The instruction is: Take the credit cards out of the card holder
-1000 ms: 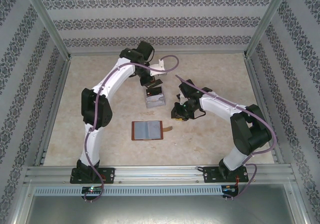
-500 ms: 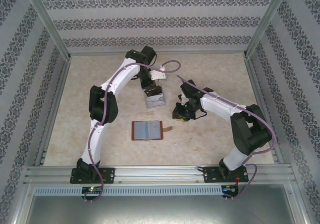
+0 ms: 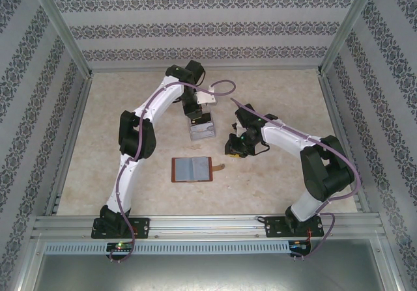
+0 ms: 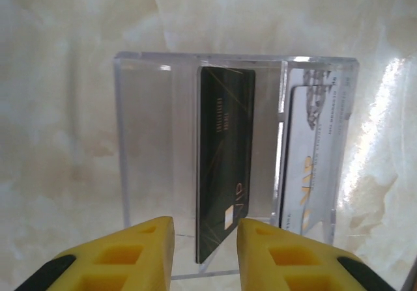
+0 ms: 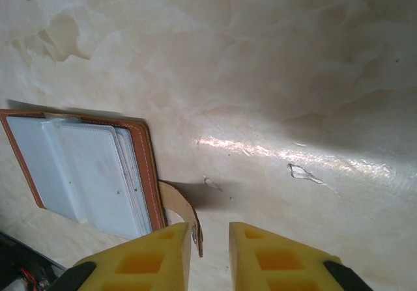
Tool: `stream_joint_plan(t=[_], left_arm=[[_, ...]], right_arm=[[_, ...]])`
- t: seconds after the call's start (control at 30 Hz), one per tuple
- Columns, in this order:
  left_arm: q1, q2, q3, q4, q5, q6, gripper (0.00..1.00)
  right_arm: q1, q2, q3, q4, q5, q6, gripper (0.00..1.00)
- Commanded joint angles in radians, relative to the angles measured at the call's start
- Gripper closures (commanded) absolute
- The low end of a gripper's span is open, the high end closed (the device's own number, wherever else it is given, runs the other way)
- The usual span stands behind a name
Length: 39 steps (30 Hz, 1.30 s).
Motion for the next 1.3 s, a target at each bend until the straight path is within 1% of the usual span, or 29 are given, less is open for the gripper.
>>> stream_joint_plan(t=[0.0,0.1,0.2,0.27,0.4,0.5,0.67,0.73,0.77,0.83,0.9,1.0,1.1,1.27], left_arm=[[0.007,-0.018,0.025,0.046,-0.016,-0.033,0.69],[0.006,-0.054,-0.006,0.091,0.005,-0.085,0.69],[0.015,-0.099,-0.067,0.153,0.022,-0.189,0.69],[0.032,-0.122,-0.088,0.189,0.016,-0.296,0.7],[0.073,-0.167,-0.117,0.215,0.038,-0.524,0.73],[0.087,-0.213,-0.172,0.227,0.07,-0.643,0.72],[0.095,-0.355,-0.39,0.372,0.081,-0.851,0.74],[0.096,-0.419,-0.483,0.44,0.135,-0.913,0.69],[0.095,-0.447,-0.542,0.479,0.156,-0.94,0.68],[0.096,-0.513,-0.644,0.575,0.188,-1.043,0.68],[0.095,-0.56,-0.717,0.631,0.228,-1.132,0.68],[0.094,-0.6,-0.781,0.646,0.271,-1.267,0.68],[0.09,-0.629,-0.849,0.654,0.323,-1.35,0.7],[0.066,-0.712,-1.042,0.788,0.363,-1.484,0.71]], right_arm=[[-0.006,-0.005,-0.01,-0.009,0.01,-0.009,0.76],[0.003,-0.004,-0.007,-0.003,0.008,-0.002,0.76],[0.023,-0.003,0.002,0.003,0.007,0.002,0.76],[0.043,0.001,0.01,0.007,0.006,0.005,0.76],[0.087,0.029,0.029,0.017,-0.01,0.016,0.76],[0.121,0.055,0.043,0.03,-0.028,0.022,0.77],[0.161,0.086,0.054,0.05,-0.049,0.037,0.76],[0.171,0.098,0.057,0.061,-0.057,0.045,0.76],[0.174,0.105,0.06,0.064,-0.06,0.045,0.77],[0.18,0.12,0.064,0.061,-0.059,0.045,0.77],[0.182,0.133,0.063,0.057,-0.051,0.043,0.76],[0.183,0.143,0.056,0.055,-0.036,0.042,0.77],[0.182,0.152,0.05,0.05,-0.019,0.039,0.76],[0.179,0.155,0.037,0.043,0.011,0.033,0.77]])
